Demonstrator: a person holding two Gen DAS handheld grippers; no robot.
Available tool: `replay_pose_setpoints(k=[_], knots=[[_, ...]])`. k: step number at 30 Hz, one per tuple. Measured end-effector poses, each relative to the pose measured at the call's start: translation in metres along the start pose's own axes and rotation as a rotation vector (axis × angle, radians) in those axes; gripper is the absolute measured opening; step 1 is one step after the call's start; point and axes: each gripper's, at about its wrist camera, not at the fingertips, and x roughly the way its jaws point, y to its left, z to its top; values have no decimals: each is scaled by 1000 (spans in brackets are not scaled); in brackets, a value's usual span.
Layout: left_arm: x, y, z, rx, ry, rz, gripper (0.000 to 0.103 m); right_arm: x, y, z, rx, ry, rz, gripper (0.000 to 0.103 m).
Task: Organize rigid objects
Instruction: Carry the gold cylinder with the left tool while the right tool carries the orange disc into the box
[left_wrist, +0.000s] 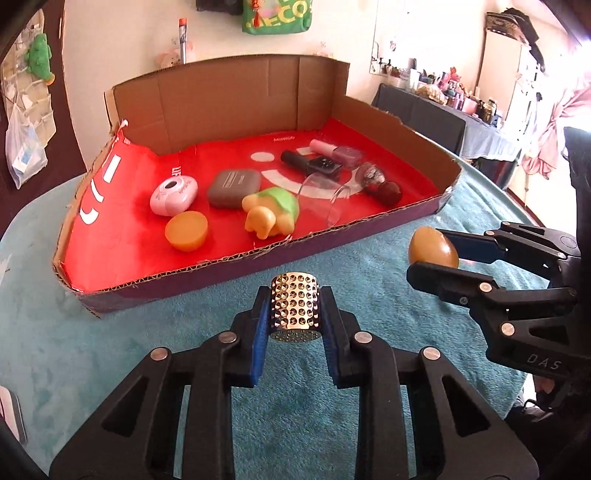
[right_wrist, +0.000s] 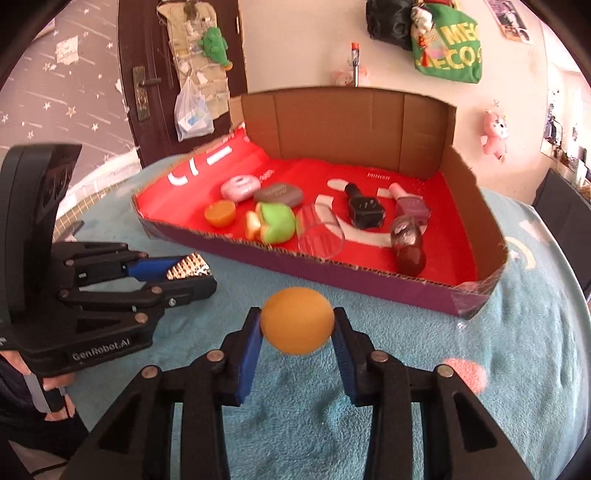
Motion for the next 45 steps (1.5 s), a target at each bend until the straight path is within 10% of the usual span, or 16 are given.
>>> replay_pose_setpoints(k=[16,25,35,45], knots=[[-18,4,5,-14,-18,-40,24,-6,-1,0,37,-8,28,40],[2,41,94,15,13,-74,24,17,-28,93,68,-5,135,40],[94,87,151,13,182,-12,24,125,-48,186,51,191,56,40],[144,106,150,-37,284,12,24,198,-60,195,62,389,-19,40]])
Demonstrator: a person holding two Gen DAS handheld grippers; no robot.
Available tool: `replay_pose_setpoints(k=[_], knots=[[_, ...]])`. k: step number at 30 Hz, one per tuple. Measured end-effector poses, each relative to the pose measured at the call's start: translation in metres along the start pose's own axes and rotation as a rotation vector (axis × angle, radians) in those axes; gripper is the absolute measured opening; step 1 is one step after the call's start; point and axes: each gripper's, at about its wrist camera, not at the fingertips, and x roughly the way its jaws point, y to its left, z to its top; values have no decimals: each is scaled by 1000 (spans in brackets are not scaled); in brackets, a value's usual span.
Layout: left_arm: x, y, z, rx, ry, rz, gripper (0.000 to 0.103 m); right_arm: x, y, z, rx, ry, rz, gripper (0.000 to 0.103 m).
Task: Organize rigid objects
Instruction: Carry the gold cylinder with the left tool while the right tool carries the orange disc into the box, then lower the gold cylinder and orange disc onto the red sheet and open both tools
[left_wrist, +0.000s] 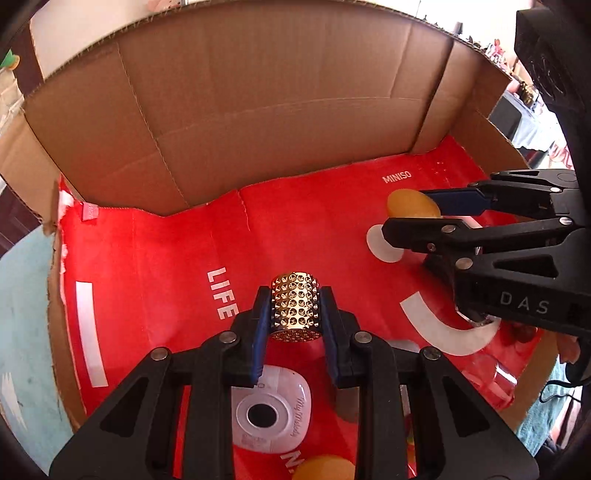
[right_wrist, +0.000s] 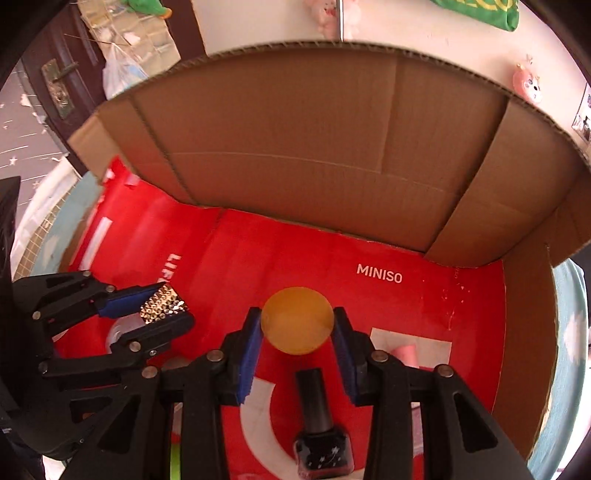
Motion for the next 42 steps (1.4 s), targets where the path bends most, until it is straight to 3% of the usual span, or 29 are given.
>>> replay_pose_setpoints(k=[11,42], knots=[[10,-2,6,6,9,3,24,18,0,2,-28,62,-31,40],[2,12,5,-32,-5,-9,25,15,-9,0,-6,57,-6,41]])
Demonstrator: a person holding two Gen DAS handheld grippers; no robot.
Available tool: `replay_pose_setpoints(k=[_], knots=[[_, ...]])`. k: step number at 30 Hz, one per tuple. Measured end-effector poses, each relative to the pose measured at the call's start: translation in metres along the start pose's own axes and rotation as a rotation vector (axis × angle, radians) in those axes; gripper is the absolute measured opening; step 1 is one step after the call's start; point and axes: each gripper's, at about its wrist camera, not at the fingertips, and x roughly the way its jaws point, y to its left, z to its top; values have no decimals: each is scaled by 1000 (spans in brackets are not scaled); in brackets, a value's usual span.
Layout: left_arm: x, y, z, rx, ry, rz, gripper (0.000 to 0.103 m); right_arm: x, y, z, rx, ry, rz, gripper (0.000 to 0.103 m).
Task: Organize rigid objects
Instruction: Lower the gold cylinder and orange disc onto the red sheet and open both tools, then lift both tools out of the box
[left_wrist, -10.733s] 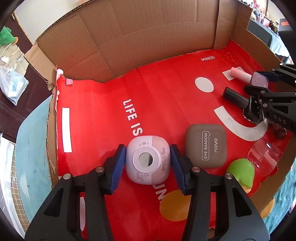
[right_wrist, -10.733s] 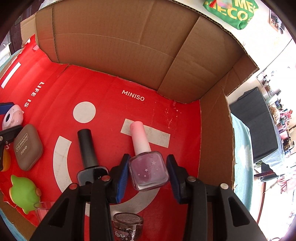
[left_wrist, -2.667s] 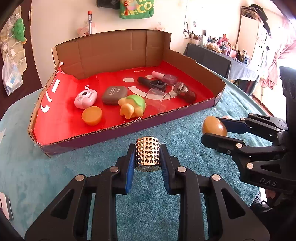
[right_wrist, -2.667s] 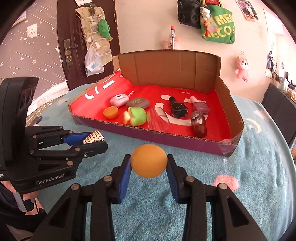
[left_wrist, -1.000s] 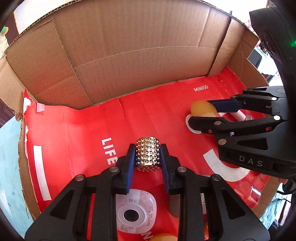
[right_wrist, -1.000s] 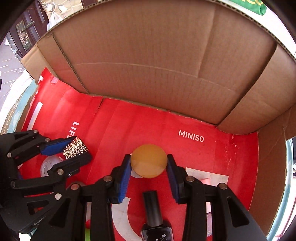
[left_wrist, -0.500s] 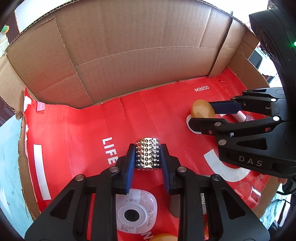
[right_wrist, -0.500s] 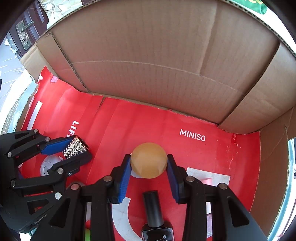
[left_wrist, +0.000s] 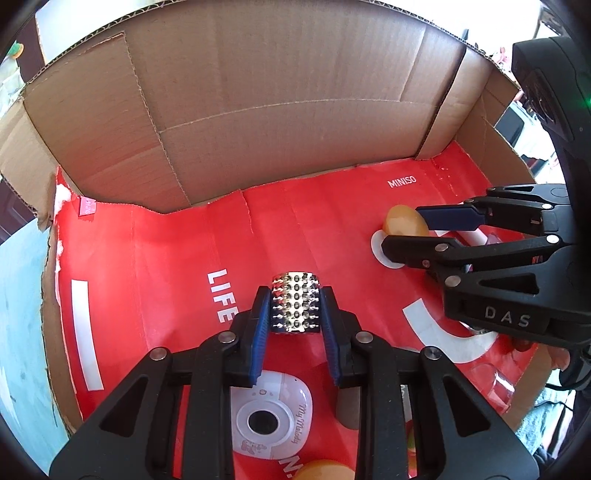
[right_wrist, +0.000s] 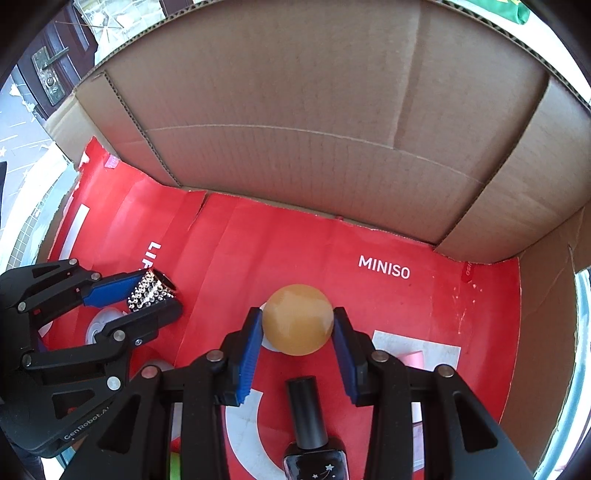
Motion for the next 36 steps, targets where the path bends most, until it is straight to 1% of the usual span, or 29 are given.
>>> replay_pose_setpoints(k=[2,3,5,6,7,8,9,11,14,18,20,21,22,24,26,27,28,31,34,36], knots=[[-4,-1,-2,-1,-12,-6,25,-4,-3,-1,8,-13,5,42],[-7,0,-3,-1,-21,-10,25,-6,-4,-2,11,-19,8,45],[-13,-1,-5,2,-38,-17,30,-13,-6,-2,13,-35,10,48],[-16,-2,-7,0,-49,-13,43,-16,-7,-3,14,-42,10,48],[-21,-2,-8,-2,-62,-9,66,-19,-7,-3,15,-47,10,48],[-28,-3,-10,-5,-95,-7,72,-23,-7,-4,16,-53,9,48],[-35,-4,-12,-2,-126,-11,74,-28,-8,-5,17,-62,6,49],[-45,-6,-15,2,-146,-12,74,-37,-9,-8,20,-81,5,50],[-63,-7,-23,-18,-178,-14,74,-58,-11,-17,33,-126,7,51],[-88,-11,-38,-19,-235,-5,74,-96,-10,-33,36,-209,8,57],[-103,-16,-47,-21,-262,0,74,-118,-10,-48,34,-254,15,60],[-109,-17,-52,-23,-277,-3,75,-132,-9,-57,37,-286,16,65],[-116,-22,-56,-26,-289,-1,77,-142,-10,-62,39,-306,15,69],[-133,-35,-65,-21,-326,14,80,-164,-6,-81,36,-359,-1,73],[-141,-46,-74,-12,-363,15,81,-185,-2,-101,37,-406,-14,80],[-145,-51,-80,-9,-378,18,83,-194,0,-112,41,-427,-15,85],[-150,-54,-87,-9,-392,20,87,-199,0,-121,47,-444,-11,91],[-159,-59,-106,-27,-438,36,92,-210,1,-152,86,-492,-2,99],[-163,-66,-124,-29,-484,85,93,-209,5,-181,102,-525,-25,103],[-164,-68,-134,-40,-506,108,95,-200,7,-196,103,-526,-49,103]])
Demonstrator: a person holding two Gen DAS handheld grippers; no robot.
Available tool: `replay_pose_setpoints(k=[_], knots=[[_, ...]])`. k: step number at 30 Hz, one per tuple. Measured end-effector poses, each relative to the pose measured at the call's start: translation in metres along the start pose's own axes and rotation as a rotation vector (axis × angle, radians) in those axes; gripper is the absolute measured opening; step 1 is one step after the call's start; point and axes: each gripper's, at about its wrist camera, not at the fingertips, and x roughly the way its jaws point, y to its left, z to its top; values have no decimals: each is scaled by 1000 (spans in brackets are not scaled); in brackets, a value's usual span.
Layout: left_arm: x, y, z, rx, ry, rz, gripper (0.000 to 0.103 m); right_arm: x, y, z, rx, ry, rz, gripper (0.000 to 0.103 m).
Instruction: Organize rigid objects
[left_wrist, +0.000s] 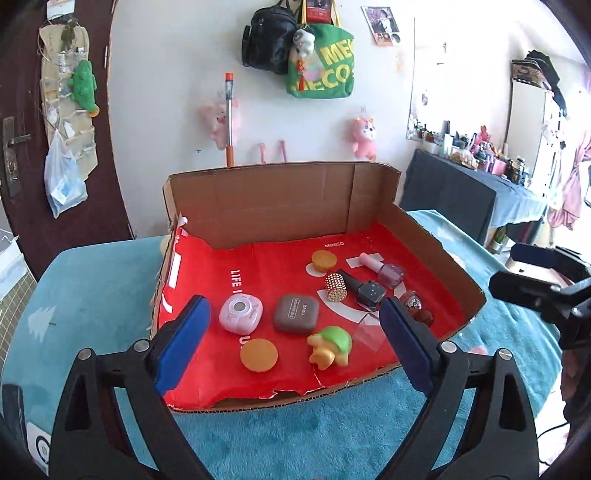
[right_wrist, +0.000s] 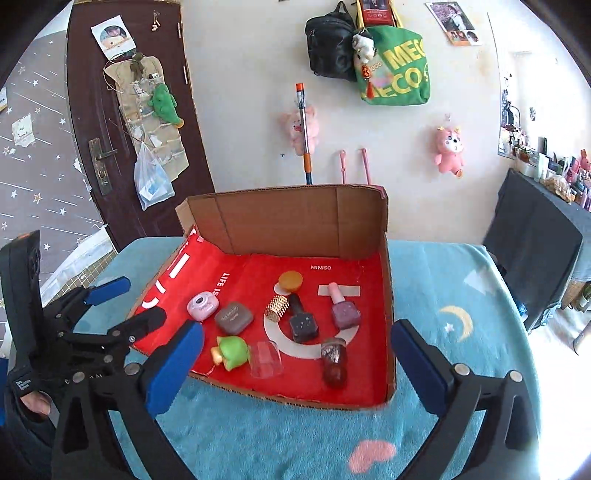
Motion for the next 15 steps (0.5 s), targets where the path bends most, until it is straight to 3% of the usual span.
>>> replay_pose_setpoints(k=[7,10,15], knots=[[24,-1,-22,3,-27,86,96,30,5,-42,-40,-52,-129,103],[36,1,-27,-12,-40,86,96,49,9,-47,-76,-101,-178,103],[50,3,-34,-8,-53,109,96,76,-1,-46,-9,-116,-162,103]])
